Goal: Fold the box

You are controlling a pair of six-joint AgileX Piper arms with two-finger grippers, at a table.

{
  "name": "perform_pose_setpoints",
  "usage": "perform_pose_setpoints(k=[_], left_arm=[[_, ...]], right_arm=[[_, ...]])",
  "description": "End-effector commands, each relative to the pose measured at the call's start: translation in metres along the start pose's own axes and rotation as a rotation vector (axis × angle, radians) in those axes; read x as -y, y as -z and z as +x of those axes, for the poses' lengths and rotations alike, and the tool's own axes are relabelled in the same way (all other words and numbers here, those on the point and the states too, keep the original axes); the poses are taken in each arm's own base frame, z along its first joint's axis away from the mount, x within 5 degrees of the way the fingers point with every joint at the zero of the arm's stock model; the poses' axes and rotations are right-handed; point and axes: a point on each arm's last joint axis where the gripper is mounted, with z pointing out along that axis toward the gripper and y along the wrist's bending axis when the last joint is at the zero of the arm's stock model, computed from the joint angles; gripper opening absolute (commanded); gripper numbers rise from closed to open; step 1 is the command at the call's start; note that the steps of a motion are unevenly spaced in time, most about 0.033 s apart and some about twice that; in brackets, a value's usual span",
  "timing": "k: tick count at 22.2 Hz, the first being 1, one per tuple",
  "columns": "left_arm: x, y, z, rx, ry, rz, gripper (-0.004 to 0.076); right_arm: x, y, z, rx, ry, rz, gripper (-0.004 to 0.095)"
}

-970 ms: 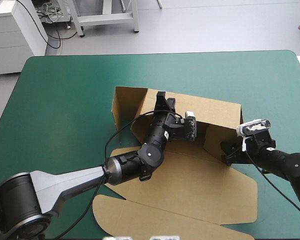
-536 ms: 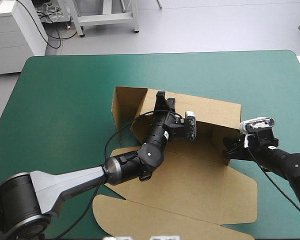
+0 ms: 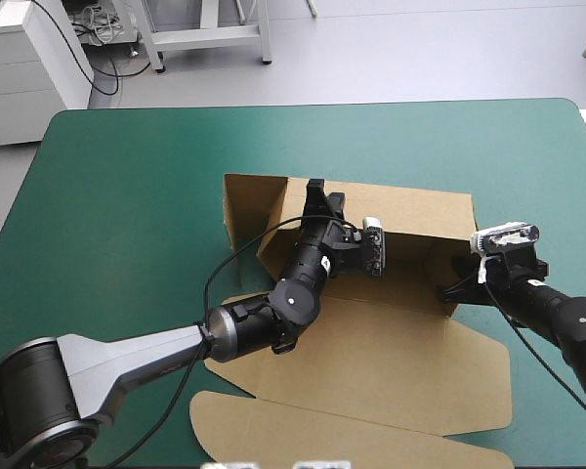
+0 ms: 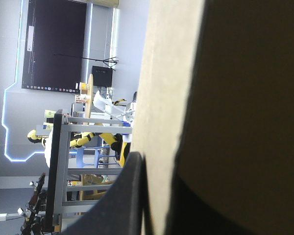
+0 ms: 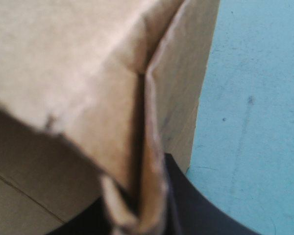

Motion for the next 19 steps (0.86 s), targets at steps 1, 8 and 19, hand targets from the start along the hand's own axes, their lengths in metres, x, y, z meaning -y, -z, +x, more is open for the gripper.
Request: perform_pose_setpoints(k=[1, 8, 19], left_arm=[[0.002, 0.006, -0.006, 0.049, 0.107, 0.079, -0.0008], [0.003, 0.006, -0.006, 0.055, 0.103, 0.08, -0.0008], [-0.005, 0.005, -0.003, 0.03, 0.015, -0.006, -0.0007]], right_arm=[[0.001, 0.013, -0.033, 0.122, 0.02, 0.017, -0.0006], [0.014, -0.007, -0.051, 0.023, 0.107, 0.018, -0.0006], [-0.015, -0.04, -0.049, -0.046, 0.124, -0.073, -0.0006]])
